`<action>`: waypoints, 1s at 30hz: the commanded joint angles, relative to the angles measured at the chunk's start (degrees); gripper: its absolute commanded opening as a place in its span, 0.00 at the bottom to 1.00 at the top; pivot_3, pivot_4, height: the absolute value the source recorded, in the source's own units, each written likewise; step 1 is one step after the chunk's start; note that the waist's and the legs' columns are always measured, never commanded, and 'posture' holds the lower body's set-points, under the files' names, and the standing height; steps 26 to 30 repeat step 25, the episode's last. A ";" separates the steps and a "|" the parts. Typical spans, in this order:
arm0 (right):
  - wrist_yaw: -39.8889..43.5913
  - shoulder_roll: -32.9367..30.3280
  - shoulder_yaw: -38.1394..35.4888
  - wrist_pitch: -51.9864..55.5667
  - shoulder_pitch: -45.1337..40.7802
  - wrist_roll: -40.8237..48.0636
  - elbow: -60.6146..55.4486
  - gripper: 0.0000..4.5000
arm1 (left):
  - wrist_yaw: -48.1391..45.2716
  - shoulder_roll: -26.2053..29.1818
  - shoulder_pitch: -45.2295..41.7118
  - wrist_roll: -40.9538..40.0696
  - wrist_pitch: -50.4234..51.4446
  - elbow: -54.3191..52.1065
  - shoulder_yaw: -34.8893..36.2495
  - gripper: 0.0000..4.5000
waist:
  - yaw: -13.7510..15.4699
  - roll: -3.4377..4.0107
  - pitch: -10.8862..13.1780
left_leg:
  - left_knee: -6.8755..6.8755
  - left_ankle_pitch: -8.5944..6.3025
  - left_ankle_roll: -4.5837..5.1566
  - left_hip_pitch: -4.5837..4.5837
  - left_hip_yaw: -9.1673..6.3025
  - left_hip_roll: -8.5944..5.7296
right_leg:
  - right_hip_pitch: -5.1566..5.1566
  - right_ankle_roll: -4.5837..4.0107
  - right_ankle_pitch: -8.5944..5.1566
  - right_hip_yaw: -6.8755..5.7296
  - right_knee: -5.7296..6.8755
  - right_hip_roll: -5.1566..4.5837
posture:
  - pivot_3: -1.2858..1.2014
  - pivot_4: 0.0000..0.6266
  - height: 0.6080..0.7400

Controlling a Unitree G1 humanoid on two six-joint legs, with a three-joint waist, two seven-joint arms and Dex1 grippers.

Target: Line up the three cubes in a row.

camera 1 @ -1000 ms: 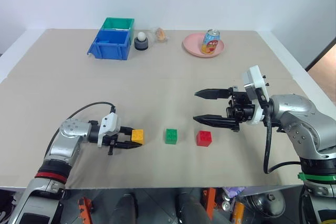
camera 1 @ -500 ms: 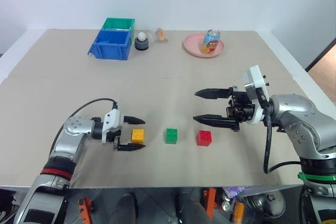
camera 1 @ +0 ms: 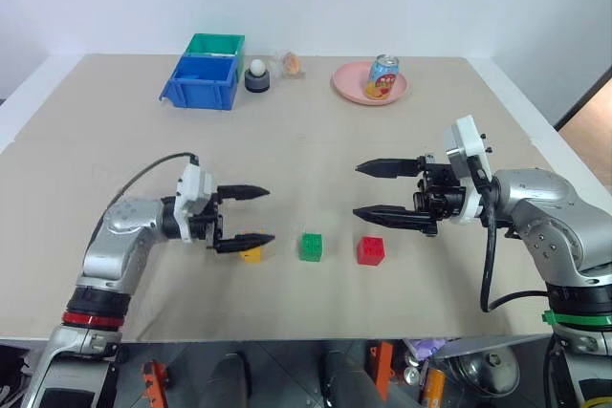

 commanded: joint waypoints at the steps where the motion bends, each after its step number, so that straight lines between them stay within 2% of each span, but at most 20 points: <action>1: 0.40 -0.22 -1.64 -0.98 -1.36 0.45 -0.47 0.91 | 6.65 -0.43 -1.73 -3.41 5.13 -3.07 4.30 1.00 | -0.03 0.00 0.00 | 0.01 0.00 0.00 0.00 0.00 0.00 | 0.00 0.01 0.00 0.00 0.00 0.00 | 0.52 0.24 1.00; 3: -0.53 -0.12 -1.87 -1.68 -1.26 -0.51 0.08 0.91 | 16.81 -1.64 -3.11 -6.72 11.75 -2.53 9.26 1.00 | -0.01 0.00 0.00 | 0.01 0.00 0.00 0.00 0.00 0.00 | 0.01 0.02 -0.01 0.00 0.00 0.00 | 0.52 0.24 1.00; 5: -1.88 -0.25 -2.68 -3.04 -0.59 -2.01 1.06 0.91 | 25.56 -2.16 -2.78 -5.86 13.88 -2.24 12.99 1.00 | -0.08 -0.01 0.00 | 0.02 0.00 0.00 0.00 -0.05 0.01 | 0.01 0.06 0.01 0.00 0.00 0.04 | 0.52 0.24 1.00; 10: -11.11 0.28 -10.00 -6.80 1.27 -6.19 9.52 0.91 | 42.92 -2.85 5.41 -4.14 18.28 -8.83 20.95 1.00 | -0.12 -0.01 0.00 | 0.03 -0.02 -0.02 0.06 -0.01 0.03 | 0.05 0.14 0.06 0.06 0.00 0.06 | 0.52 0.24 1.00; 13: -16.52 1.18 -14.53 -7.74 4.09 -7.48 12.77 0.91 | 49.78 -3.62 10.99 -3.44 20.04 -14.42 23.51 1.00 | 0.17 -0.05 0.01 | 0.02 -0.02 -0.03 0.05 -0.02 0.01 | 0.07 0.14 0.03 0.05 0.00 0.05 | 0.52 0.24 1.00; 18: -24.49 4.86 -19.92 -8.89 11.38 -8.24 11.20 0.91 | 52.81 -4.60 18.60 -1.91 20.02 -18.77 23.49 1.00 | 0.52 -0.08 0.00 | 0.06 -0.02 -0.04 0.14 -0.02 0.00 | 0.19 0.03 0.04 0.05 -0.01 0.04 | 0.52 0.24 1.00; 25: -37.24 12.46 -22.38 -11.37 15.72 -10.58 7.10 0.91 | 53.55 -6.55 21.10 -0.11 17.23 -19.85 21.33 1.00 | 0.46 -0.07 0.00 | 0.22 -0.02 -0.05 0.20 -0.03 0.00 | 0.18 -0.10 0.20 0.07 -0.01 0.06 | 0.52 0.24 1.00; 30: -37.24 12.46 -22.38 -11.37 15.72 -10.58 7.10 0.91 | 53.55 -6.55 21.10 -0.11 17.23 -19.85 21.33 1.00 | 0.46 -0.07 0.00 | 0.22 -0.02 -0.05 0.20 -0.03 0.00 | 0.18 -0.10 0.20 0.07 -0.01 0.06 | 0.52 0.24 1.00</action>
